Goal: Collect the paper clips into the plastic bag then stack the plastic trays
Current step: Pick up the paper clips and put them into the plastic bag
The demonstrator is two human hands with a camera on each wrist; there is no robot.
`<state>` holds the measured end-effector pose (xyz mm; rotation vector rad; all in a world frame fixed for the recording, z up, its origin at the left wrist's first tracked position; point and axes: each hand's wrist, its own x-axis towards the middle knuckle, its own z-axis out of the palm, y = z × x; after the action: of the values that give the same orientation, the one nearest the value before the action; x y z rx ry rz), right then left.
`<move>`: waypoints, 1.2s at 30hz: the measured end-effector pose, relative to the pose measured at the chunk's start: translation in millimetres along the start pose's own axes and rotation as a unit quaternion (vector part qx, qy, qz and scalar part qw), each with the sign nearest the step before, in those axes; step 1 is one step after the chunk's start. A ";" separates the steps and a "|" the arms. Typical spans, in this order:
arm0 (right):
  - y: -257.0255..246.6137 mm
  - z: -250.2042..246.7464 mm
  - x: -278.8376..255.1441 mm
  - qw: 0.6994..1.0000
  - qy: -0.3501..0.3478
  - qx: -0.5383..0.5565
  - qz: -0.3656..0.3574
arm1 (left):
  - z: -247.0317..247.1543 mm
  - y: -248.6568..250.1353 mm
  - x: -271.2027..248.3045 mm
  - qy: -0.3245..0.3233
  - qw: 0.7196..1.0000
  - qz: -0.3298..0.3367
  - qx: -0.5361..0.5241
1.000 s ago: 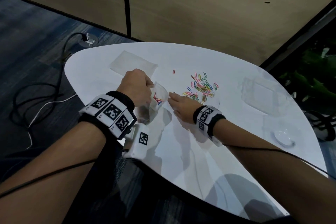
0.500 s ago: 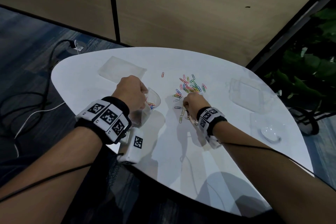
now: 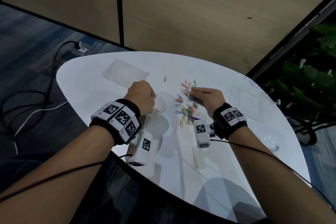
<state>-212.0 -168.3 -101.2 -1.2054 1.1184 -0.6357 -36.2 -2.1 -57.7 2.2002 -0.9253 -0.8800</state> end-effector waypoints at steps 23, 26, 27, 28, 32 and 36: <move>3.4 60.4 -49.9 0.851 -0.116 -0.497 -0.127 | 24.4 19.0 -3.6 -0.063 0.997 0.034 -0.014; 5.8 57.9 -50.3 0.829 -0.123 -0.528 -0.141 | 27.8 20.7 -2.1 -0.062 0.997 0.043 -0.009; 6.4 57.0 -50.5 0.823 -0.144 -0.533 -0.136 | 28.1 20.4 -1.6 -0.059 0.997 0.043 -0.008; 6.3 55.7 -50.0 0.816 -0.173 -0.534 -0.136 | 27.9 20.0 -1.4 -0.058 0.997 0.041 -0.009; 1.4 46.9 -49.7 0.791 -0.290 -0.522 -0.130 | 26.5 18.2 -1.6 -0.057 0.997 0.043 -0.007; 2.4 12.6 -53.7 0.946 -0.222 -0.226 -0.067 | 20.0 14.9 -1.9 -0.063 0.997 0.020 -0.044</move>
<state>-220.5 -115.8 -86.3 -1.7287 0.8188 -0.1829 -57.9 -14.5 -58.5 2.0633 -0.9670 -1.0311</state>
